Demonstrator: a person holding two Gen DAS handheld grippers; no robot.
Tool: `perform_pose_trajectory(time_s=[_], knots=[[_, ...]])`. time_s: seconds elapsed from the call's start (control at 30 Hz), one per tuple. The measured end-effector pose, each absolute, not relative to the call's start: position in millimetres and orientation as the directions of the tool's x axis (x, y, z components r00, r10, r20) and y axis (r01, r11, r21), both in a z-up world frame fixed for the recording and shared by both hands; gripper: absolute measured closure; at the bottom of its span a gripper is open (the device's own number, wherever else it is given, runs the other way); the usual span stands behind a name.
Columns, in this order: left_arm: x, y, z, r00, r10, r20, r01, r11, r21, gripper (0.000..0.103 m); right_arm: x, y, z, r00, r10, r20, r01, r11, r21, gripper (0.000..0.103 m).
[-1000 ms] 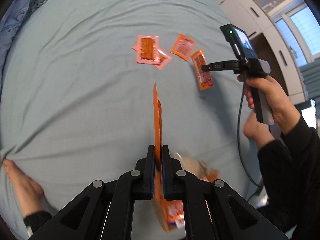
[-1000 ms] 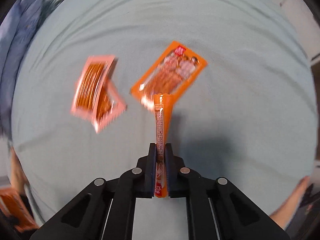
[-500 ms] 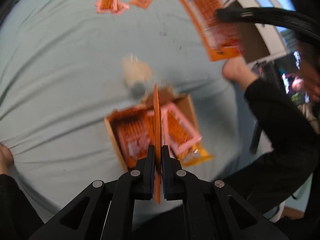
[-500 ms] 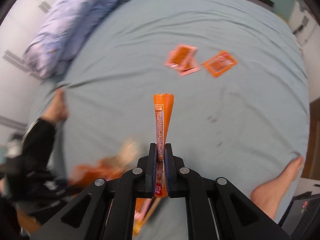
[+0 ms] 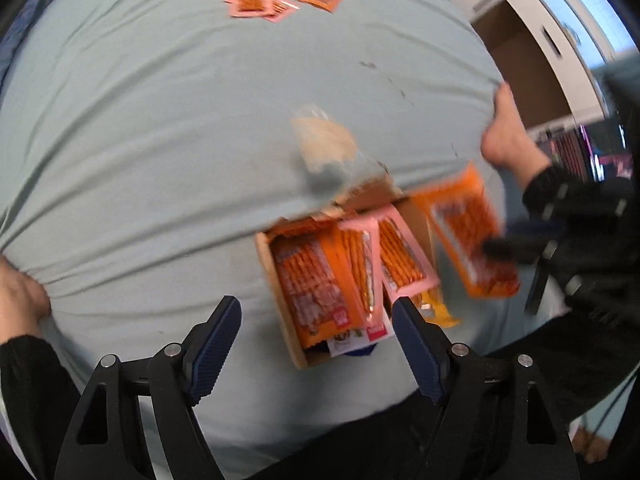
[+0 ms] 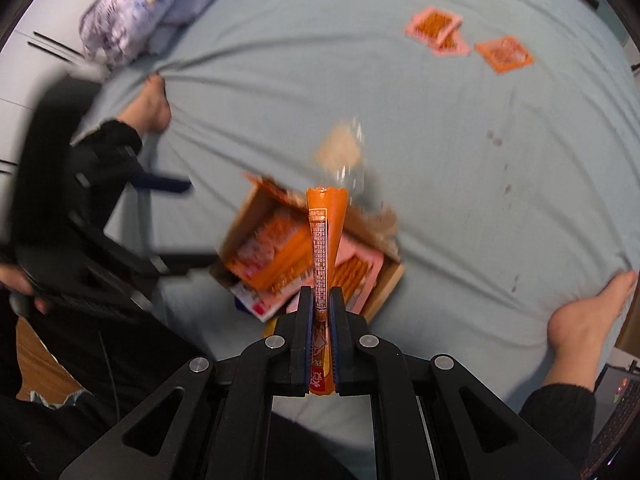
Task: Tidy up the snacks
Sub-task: 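Carry both packets over the box and open both grippers to drop them, then move both tools back over the last packets on the sheet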
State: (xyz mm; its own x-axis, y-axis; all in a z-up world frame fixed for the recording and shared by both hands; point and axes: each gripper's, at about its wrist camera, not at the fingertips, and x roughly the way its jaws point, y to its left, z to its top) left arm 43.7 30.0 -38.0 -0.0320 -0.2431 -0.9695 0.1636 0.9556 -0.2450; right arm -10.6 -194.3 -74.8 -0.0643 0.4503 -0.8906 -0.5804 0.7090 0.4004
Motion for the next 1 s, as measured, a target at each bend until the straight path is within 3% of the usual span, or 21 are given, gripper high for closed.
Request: perform_pose_trajectory(time_s=[0.13,0.2,0.37,0.77,0.93,1.0], knots=[[51.8,37.2,-32.3,-0.03,-0.278,-0.96,0.128,0.952,-0.279,0.025,-7.1,-179.3,-82.3,-0.113,0.436,-0.893,-0.576,0.703,0.417,0.097],[52.7,37.1,-27.0,-0.02,-0.28,-0.96,0.129,0.951,-0.28,0.025,-2.8,-173.2,-84.2,-0.134,0.435,-0.89,-0.569,0.702,0.428,0.089],[48.8,29.4,-21.7,-0.026,-0.272,-0.962,0.167,0.948,-0.272,0.025,4.8,-168.9,-91.6,-0.181,0.433,-0.883,-0.514,0.724,0.461,0.088],[52.6,26.3,-13.8,-0.009,-0.278,-0.961,0.173,0.946,-0.275,0.025,39.5,-197.9,-101.3,-0.064,0.346,-0.936,-0.403,0.849,0.342,0.088],[60.0,26.9,-15.9,-0.012,-0.272,-0.962,0.155,0.95,-0.27,0.025,41.8,-205.7,-93.4,-0.022,0.386,-0.922,-0.344,0.863,0.369,0.088],[63.1,28.3,-17.2,-0.017,-0.276,-0.961,0.148,0.95,-0.275,0.025,44.0,-208.8,-86.9,0.014,0.399,-0.917,-0.34,0.864,0.371,0.082]])
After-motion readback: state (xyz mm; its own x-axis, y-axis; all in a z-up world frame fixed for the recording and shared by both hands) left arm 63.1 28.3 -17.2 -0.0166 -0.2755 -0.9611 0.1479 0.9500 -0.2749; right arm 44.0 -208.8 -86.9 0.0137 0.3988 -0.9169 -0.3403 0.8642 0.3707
